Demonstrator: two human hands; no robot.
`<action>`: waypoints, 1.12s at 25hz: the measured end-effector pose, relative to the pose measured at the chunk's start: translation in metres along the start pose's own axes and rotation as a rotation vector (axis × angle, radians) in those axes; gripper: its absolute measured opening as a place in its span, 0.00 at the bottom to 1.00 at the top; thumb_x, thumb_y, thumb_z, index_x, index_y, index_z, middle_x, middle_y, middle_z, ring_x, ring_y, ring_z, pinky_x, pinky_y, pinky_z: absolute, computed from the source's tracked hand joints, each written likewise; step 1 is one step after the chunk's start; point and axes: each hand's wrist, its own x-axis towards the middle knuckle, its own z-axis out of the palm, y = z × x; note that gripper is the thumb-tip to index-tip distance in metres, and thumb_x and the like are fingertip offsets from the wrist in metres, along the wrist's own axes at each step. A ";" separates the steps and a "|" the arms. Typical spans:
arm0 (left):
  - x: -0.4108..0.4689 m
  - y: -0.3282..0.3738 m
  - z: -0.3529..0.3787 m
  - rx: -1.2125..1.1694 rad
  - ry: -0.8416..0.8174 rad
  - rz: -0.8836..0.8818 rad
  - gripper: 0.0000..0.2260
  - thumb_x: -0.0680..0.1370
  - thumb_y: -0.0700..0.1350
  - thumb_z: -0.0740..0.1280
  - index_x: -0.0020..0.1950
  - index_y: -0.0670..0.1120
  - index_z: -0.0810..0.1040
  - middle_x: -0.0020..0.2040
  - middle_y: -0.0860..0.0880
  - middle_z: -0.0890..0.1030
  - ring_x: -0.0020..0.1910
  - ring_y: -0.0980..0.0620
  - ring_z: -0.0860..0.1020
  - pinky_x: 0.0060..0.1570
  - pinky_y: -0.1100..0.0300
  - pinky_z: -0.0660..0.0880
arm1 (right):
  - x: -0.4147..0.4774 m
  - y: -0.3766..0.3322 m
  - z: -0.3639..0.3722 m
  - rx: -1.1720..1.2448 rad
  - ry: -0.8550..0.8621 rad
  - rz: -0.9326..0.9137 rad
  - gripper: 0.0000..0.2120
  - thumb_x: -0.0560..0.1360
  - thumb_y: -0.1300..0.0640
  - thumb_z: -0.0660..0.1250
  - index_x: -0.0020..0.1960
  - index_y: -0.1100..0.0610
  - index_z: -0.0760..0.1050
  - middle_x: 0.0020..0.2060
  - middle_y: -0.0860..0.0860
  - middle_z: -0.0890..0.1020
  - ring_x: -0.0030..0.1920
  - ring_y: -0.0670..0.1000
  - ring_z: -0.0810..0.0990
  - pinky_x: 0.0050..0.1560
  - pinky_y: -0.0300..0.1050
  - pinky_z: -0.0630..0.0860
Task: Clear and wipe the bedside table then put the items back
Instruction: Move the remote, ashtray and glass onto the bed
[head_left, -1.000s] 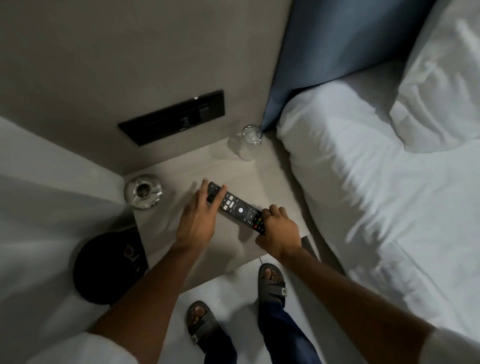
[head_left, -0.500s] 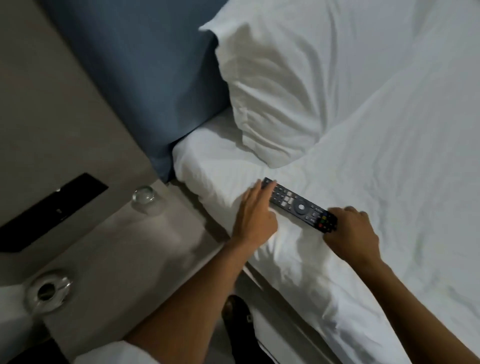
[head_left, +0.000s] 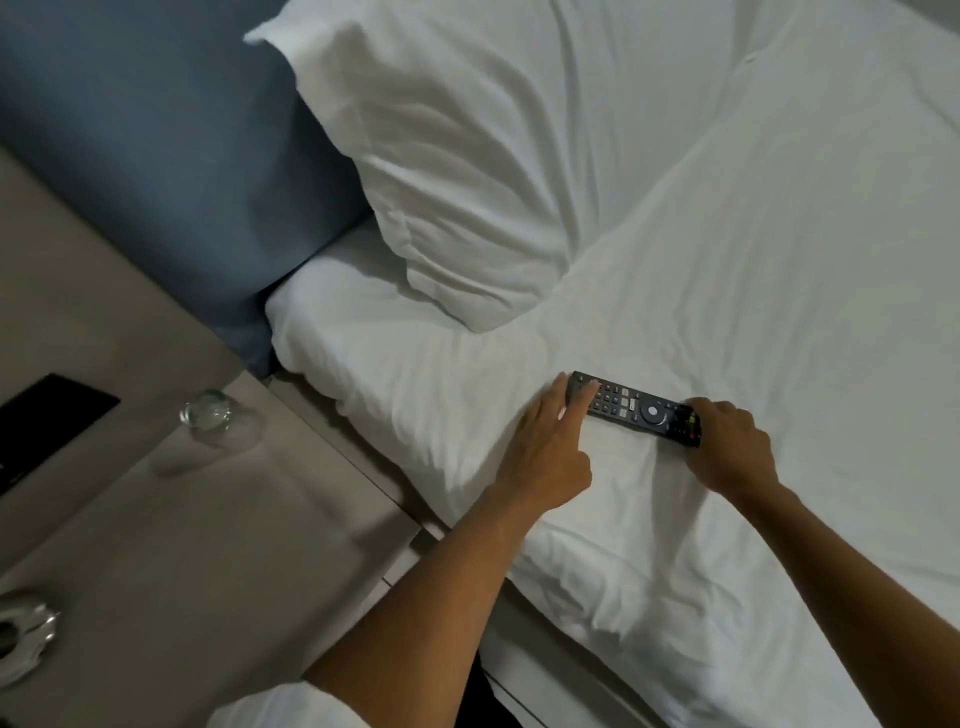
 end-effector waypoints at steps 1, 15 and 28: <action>-0.008 -0.005 -0.006 0.023 0.119 0.009 0.34 0.72 0.34 0.61 0.78 0.49 0.57 0.79 0.42 0.57 0.78 0.45 0.57 0.77 0.53 0.52 | -0.003 -0.008 0.001 -0.038 0.048 -0.012 0.26 0.69 0.68 0.66 0.66 0.58 0.73 0.59 0.61 0.77 0.61 0.65 0.72 0.59 0.59 0.69; -0.324 -0.331 -0.134 0.508 0.526 -0.882 0.39 0.68 0.66 0.69 0.75 0.51 0.64 0.75 0.44 0.67 0.74 0.42 0.63 0.70 0.41 0.60 | -0.090 -0.445 0.117 0.104 -0.079 -1.022 0.33 0.73 0.51 0.71 0.74 0.53 0.63 0.67 0.61 0.69 0.69 0.65 0.65 0.63 0.60 0.71; -0.345 -0.466 -0.134 0.207 0.459 -0.965 0.48 0.61 0.56 0.78 0.77 0.53 0.59 0.74 0.38 0.62 0.73 0.36 0.61 0.73 0.44 0.59 | -0.065 -0.464 0.178 0.029 -0.067 -1.064 0.28 0.72 0.57 0.73 0.69 0.51 0.70 0.63 0.62 0.71 0.60 0.67 0.74 0.60 0.60 0.75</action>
